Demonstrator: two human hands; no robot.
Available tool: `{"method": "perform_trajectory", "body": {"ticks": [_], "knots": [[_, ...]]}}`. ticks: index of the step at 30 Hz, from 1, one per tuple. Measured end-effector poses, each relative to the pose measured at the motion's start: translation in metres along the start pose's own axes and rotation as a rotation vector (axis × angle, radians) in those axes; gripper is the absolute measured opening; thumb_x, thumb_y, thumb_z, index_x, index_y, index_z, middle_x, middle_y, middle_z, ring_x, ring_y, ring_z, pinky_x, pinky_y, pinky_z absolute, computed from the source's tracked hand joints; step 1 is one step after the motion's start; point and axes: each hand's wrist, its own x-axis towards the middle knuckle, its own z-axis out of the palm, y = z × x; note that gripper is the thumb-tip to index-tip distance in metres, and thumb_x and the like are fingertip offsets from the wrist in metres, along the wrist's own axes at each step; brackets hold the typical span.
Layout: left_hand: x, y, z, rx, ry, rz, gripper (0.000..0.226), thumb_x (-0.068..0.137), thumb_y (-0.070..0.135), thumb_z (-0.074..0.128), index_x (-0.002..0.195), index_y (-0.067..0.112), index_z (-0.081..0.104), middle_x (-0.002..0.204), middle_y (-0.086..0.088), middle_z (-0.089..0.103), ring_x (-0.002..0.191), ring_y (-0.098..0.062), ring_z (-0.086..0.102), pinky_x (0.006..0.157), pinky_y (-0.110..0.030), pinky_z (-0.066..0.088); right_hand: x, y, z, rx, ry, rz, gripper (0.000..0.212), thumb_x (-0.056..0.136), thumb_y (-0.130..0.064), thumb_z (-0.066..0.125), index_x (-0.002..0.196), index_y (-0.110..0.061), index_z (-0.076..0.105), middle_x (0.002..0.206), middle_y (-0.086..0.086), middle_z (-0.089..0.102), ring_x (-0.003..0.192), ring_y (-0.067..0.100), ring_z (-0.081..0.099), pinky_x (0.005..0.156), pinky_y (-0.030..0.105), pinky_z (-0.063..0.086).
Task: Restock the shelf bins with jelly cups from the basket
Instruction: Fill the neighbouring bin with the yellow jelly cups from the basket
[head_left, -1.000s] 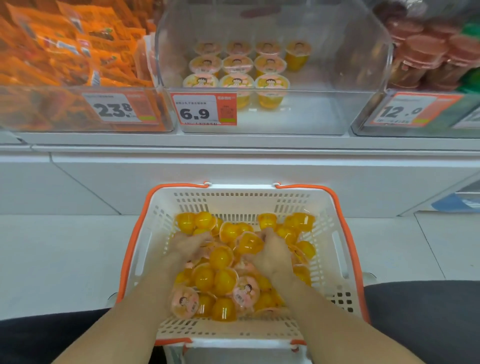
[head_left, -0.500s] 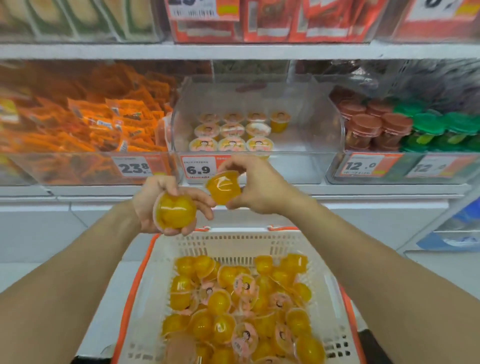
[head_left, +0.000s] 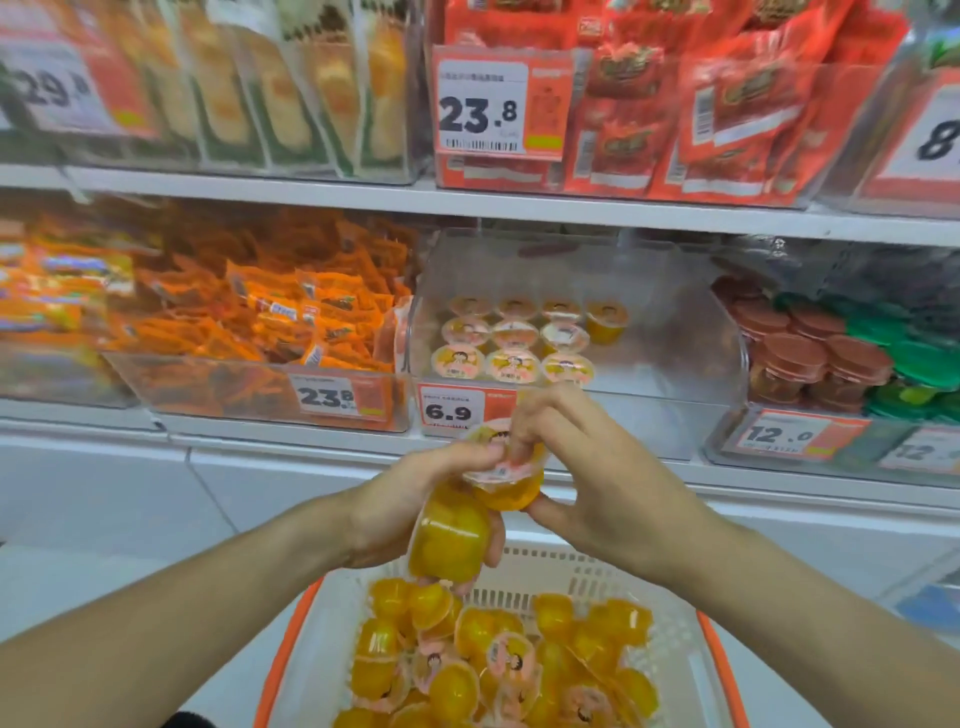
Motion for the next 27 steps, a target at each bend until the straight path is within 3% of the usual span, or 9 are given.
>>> {"method": "perform_trajectory", "body": {"ticks": [3, 6, 8, 11, 13, 16, 21, 24, 27], "knots": [[0.002, -0.002, -0.006, 0.073, -0.003, 0.044, 0.031, 0.084, 0.036, 0.065, 0.102, 0.010, 0.066, 0.079, -0.018, 0.068, 0.060, -0.029, 0.067, 0.051, -0.031, 0.052, 0.000, -0.002, -0.012, 0.102, -0.122, 0.218, 0.058, 0.063, -0.043, 0.091, 0.102, -0.033, 0.050, 0.116, -0.017, 0.042, 0.111, 0.004, 0.049, 0.090, 0.024, 0.048], [0.006, -0.006, -0.009, 0.123, 0.084, 0.113, 0.036, 0.082, 0.036, 0.071, 0.110, 0.014, 0.068, 0.094, -0.022, 0.070, 0.081, -0.038, 0.067, 0.076, -0.056, 0.054, 0.003, 0.002, -0.024, 0.258, -0.262, 0.482, 0.067, 0.063, -0.053, 0.087, 0.117, -0.045, 0.048, 0.109, -0.020, 0.058, 0.101, 0.002, 0.061, 0.087, 0.028, 0.054], [0.009, -0.010, -0.010, 0.142, 0.168, 0.141, 0.037, 0.082, 0.041, 0.072, 0.113, 0.022, 0.069, 0.099, -0.019, 0.072, 0.087, -0.041, 0.068, 0.082, -0.065, 0.051, 0.003, 0.002, -0.024, 0.450, -0.314, 0.670, 0.065, 0.066, -0.059, 0.080, 0.121, -0.039, 0.050, 0.100, -0.009, 0.068, 0.089, 0.011, 0.070, 0.086, 0.040, 0.058], [0.014, -0.011, -0.004, 0.142, 0.283, 0.166, 0.032, 0.082, 0.047, 0.073, 0.110, 0.033, 0.069, 0.100, -0.011, 0.074, 0.093, -0.040, 0.070, 0.084, -0.060, 0.054, 0.003, -0.001, -0.015, 0.727, -0.323, 0.901, 0.061, 0.077, -0.056, 0.071, 0.115, -0.011, 0.054, 0.091, 0.012, 0.075, 0.080, 0.032, 0.073, 0.082, 0.051, 0.058], [0.017, -0.012, 0.000, 0.138, 0.322, 0.186, 0.033, 0.082, 0.047, 0.073, 0.111, 0.031, 0.069, 0.097, -0.009, 0.075, 0.085, -0.031, 0.072, 0.078, -0.048, 0.057, 0.003, -0.008, -0.005, 0.846, -0.258, 0.959, 0.046, 0.089, -0.038, 0.067, 0.107, 0.004, 0.056, 0.086, 0.020, 0.073, 0.071, 0.030, 0.071, 0.072, 0.043, 0.059], [0.018, -0.012, 0.004, 0.126, 0.375, 0.194, 0.026, 0.088, 0.040, 0.067, 0.110, 0.026, 0.069, 0.089, -0.007, 0.075, 0.074, -0.022, 0.071, 0.067, -0.039, 0.056, 0.002, -0.013, 0.006, 0.894, -0.064, 0.935, 0.026, 0.094, -0.020, 0.066, 0.091, 0.005, 0.060, 0.075, 0.017, 0.072, 0.065, 0.023, 0.068, 0.064, 0.032, 0.058], [0.019, -0.006, 0.009, -0.043, 0.459, 0.148, 0.039, 0.090, 0.053, 0.061, 0.111, 0.020, 0.064, 0.085, -0.023, 0.068, 0.080, -0.042, 0.069, 0.061, -0.039, 0.051, 0.011, 0.000, -0.009, 0.952, 0.291, 0.943, 0.017, 0.095, -0.008, 0.061, 0.081, 0.000, 0.054, 0.073, 0.020, 0.071, 0.066, 0.026, 0.068, 0.066, 0.030, 0.060], [0.016, 0.002, 0.012, -0.272, 0.452, 0.137, 0.038, 0.100, 0.044, 0.048, 0.112, 0.009, 0.060, 0.071, -0.021, 0.060, 0.077, -0.037, 0.064, 0.056, -0.035, 0.051, 0.023, 0.032, -0.033, 0.859, 0.476, 0.954, 0.017, 0.098, -0.004, 0.058, 0.082, -0.003, 0.052, 0.068, 0.015, 0.066, 0.059, 0.019, 0.066, 0.060, 0.027, 0.059], [0.021, 0.003, 0.013, -0.376, 0.443, 0.196, 0.028, 0.103, 0.033, 0.046, 0.107, 0.007, 0.056, 0.077, -0.020, 0.061, 0.075, -0.033, 0.052, 0.069, -0.044, 0.049, 0.041, 0.078, -0.049, 0.719, 0.521, 1.061, 0.018, 0.098, -0.003, 0.058, 0.082, -0.002, 0.052, 0.068, 0.015, 0.062, 0.053, 0.016, 0.060, 0.053, 0.023, 0.057]]}}
